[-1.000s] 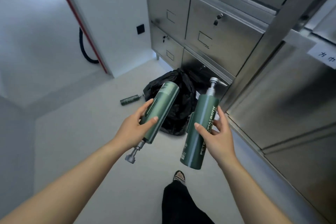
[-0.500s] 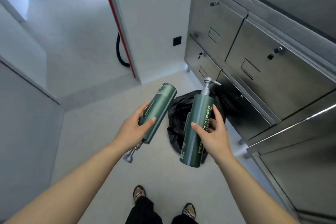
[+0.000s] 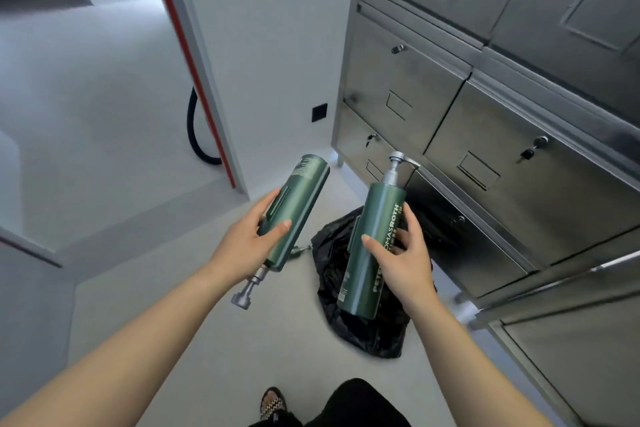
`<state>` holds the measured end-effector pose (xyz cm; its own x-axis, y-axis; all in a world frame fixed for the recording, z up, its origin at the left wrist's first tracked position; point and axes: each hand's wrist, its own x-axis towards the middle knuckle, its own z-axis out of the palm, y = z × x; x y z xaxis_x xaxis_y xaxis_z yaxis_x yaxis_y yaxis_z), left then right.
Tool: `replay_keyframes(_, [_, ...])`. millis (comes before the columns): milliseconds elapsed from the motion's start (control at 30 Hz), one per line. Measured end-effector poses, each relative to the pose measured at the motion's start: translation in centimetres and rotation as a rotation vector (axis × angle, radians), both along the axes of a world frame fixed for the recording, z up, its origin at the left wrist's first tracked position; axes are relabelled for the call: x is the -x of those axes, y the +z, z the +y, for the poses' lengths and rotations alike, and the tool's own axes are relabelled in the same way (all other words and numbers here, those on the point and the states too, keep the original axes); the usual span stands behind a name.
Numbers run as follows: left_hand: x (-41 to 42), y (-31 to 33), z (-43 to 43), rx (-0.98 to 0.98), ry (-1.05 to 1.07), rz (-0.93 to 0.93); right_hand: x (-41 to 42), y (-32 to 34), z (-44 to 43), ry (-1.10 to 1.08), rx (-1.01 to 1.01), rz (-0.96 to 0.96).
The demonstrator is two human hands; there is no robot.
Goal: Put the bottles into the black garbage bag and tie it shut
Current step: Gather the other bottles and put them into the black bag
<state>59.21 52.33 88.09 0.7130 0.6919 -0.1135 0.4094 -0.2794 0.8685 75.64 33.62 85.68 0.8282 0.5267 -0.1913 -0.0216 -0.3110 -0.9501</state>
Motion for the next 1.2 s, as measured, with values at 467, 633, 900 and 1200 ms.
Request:
replay_keyframes(467, [-15.0,-2.5,3.8,-0.003,-0.371,0.122,-9.9,-3.2,0.8,-0.356,-0.014,0.112])
replay_keyframes(633, [-20.3,-3.6,5.1,0.024,-0.498,0.164,-11.6,-4.1,0.0,-0.504,-0.024,0.165])
replay_keyframes(900, [-29.5,-8.8,7.6,0.160,-0.877,0.331,-10.5,-6.5,0.9,-0.861,0.054,0.219])
replay_keyframes(1200, [-36.0,-14.4,11.6,0.037,-1.131,0.463,-8.9,-11.2,4.8,-1.082,0.093,0.241])
